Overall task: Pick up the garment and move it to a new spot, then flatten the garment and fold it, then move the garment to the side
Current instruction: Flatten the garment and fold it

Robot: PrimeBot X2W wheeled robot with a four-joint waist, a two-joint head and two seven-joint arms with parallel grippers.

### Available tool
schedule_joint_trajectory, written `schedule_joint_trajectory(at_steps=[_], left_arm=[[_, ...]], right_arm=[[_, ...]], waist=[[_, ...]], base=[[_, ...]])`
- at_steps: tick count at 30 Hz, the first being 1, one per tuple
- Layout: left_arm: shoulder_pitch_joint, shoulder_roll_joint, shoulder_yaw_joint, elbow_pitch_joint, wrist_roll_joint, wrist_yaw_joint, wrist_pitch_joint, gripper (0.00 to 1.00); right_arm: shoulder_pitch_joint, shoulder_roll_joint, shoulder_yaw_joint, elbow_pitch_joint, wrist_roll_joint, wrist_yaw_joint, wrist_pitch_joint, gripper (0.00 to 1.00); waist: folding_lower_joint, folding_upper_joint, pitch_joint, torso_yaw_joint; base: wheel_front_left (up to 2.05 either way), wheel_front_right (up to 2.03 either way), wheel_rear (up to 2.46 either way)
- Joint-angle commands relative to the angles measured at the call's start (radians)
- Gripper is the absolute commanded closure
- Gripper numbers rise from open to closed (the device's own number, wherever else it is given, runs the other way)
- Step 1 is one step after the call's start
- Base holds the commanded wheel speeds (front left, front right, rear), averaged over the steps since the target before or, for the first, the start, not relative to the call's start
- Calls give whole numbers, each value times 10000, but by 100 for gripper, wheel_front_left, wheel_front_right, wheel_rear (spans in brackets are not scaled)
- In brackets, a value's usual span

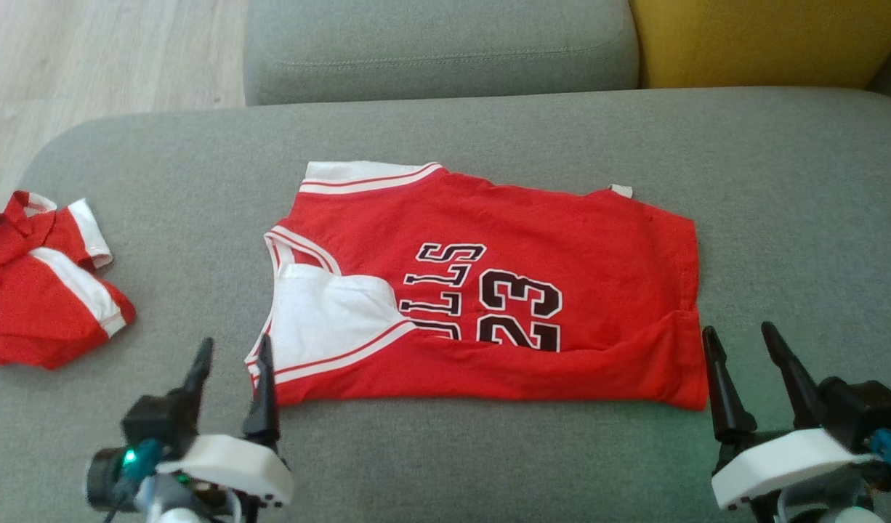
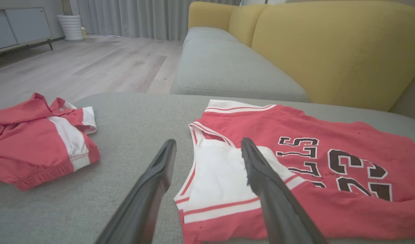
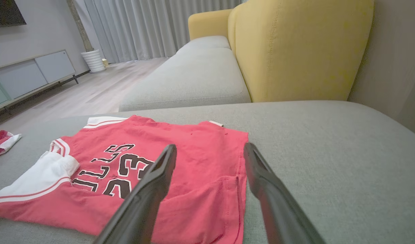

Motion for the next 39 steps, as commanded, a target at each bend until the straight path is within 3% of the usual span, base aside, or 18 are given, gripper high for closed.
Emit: schedule_joint_trajectory(at_steps=[1,11,20,21,22,23,24,25,39], left_arm=[[-616,86,191,-148,-9,-55,88,0],[-1889,-169,-134,2528,-805,-757,1311,0],[-2436,-374,-38,4282,-1439,-766,2037,0],[-2508,-386,-41,4386,-1492,-807,2051,0],[-2564,-398,-48,4493,-1563,-870,2102,0],[-2617,-411,-42,4571,-1638,-928,2119,24],[-2672,-415,-65,4636,-1660,-977,2119,62],[-2720,-411,-83,4684,-1670,-1017,2094,100],[-2134,-205,-36,3639,-1768,-902,1575,100]], right_arm=[[-313,-57,161,-171,74,-7,25,0],[-1518,-84,-2,2761,-165,-7,702,0],[-2012,-52,-126,4093,-71,-7,1545,0],[-2049,-50,-83,4195,63,-7,1654,2],[-2093,-48,-47,4261,194,-7,1719,25],[-2137,-48,-28,4298,275,-7,1731,56],[-2179,-47,-1,4340,384,-7,1751,85],[-2219,-46,31,4373,470,-7,1764,100],[-1838,-60,-164,3770,862,-7,1877,100]], waist=[[0,-1,84,36],[0,-1,803,132],[0,-1,1210,168],[0,-1,1232,165],[0,-1,1258,163],[0,-1,1279,166],[0,-1,1300,168],[0,-1,1312,167],[0,-1,1009,234]], base=[[0,0,0],[0,0,0],[0,0,0],[0,0,0],[0,0,0],[0,0,0],[0,0,0],[0,0,0],[0,0,0]])
